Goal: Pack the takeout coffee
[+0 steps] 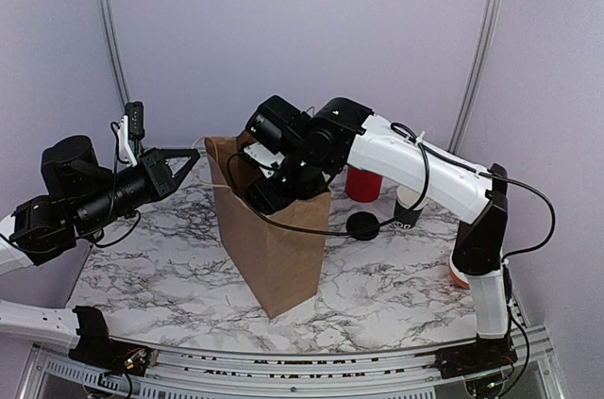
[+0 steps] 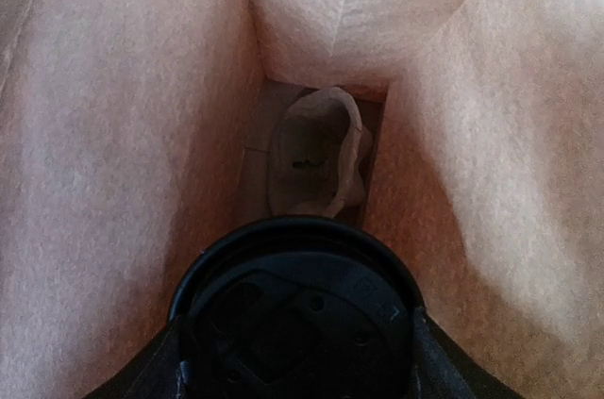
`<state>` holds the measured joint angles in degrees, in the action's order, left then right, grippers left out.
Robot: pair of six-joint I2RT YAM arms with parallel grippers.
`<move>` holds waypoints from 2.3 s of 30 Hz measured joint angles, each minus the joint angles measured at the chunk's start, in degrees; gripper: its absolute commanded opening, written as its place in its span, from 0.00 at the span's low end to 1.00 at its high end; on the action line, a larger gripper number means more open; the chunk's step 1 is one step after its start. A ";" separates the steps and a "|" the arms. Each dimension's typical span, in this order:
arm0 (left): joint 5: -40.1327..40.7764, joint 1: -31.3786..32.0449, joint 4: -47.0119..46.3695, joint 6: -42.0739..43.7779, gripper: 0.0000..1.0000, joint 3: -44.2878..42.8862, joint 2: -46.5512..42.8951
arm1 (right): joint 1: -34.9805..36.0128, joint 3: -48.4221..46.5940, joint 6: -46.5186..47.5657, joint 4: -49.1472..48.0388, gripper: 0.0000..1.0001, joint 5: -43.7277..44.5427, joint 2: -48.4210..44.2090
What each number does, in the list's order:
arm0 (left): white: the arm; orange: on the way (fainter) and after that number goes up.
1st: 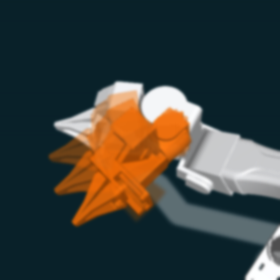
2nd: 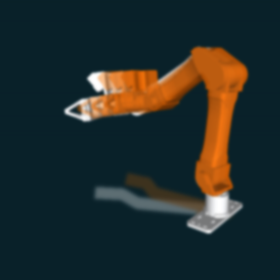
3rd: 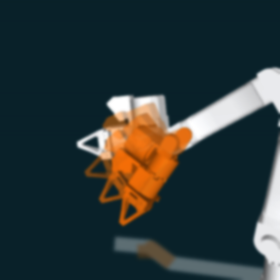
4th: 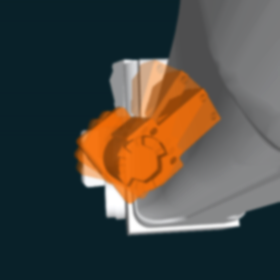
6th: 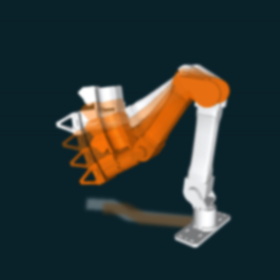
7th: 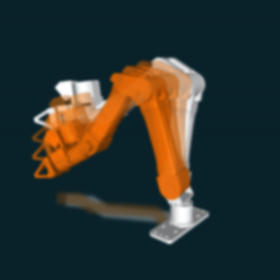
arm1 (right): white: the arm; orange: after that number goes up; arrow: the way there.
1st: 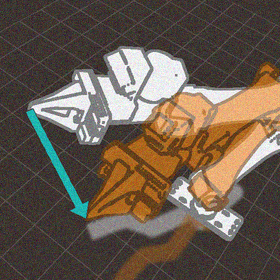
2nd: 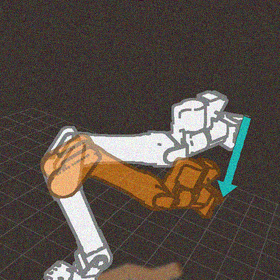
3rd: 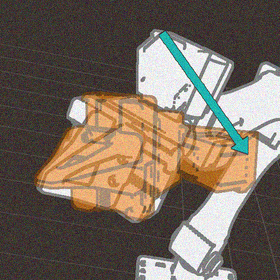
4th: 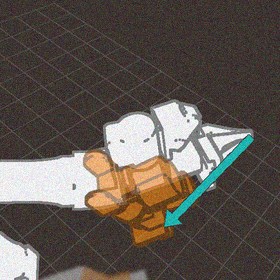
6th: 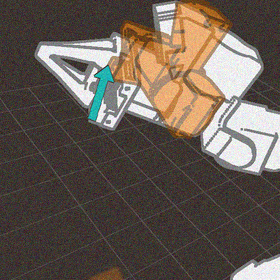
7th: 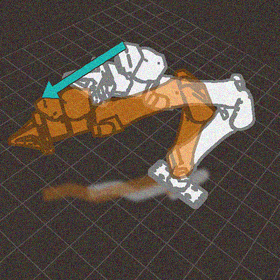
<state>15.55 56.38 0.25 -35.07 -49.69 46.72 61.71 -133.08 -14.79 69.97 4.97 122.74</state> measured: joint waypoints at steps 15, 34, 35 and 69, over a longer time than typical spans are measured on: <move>0.15 0.00 -0.09 0.00 0.00 0.42 0.00 | 0.26 3.41 0.37 1.14 0.57 -0.57 -0.02; 0.61 0.00 -0.37 0.04 0.00 0.83 0.00 | 0.33 6.25 1.27 -2.01 0.56 -1.51 -0.02; 0.61 0.00 -0.39 0.04 0.00 0.83 0.00 | 0.33 6.25 1.29 -2.01 0.57 -1.51 -0.02; 0.98 0.00 -0.44 0.17 0.00 1.29 -0.79 | 0.33 11.43 1.33 -6.69 0.65 -1.20 -0.42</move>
<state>16.53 56.38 -0.19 -34.89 -48.40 45.93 62.04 -121.64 -13.45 63.29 3.77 122.32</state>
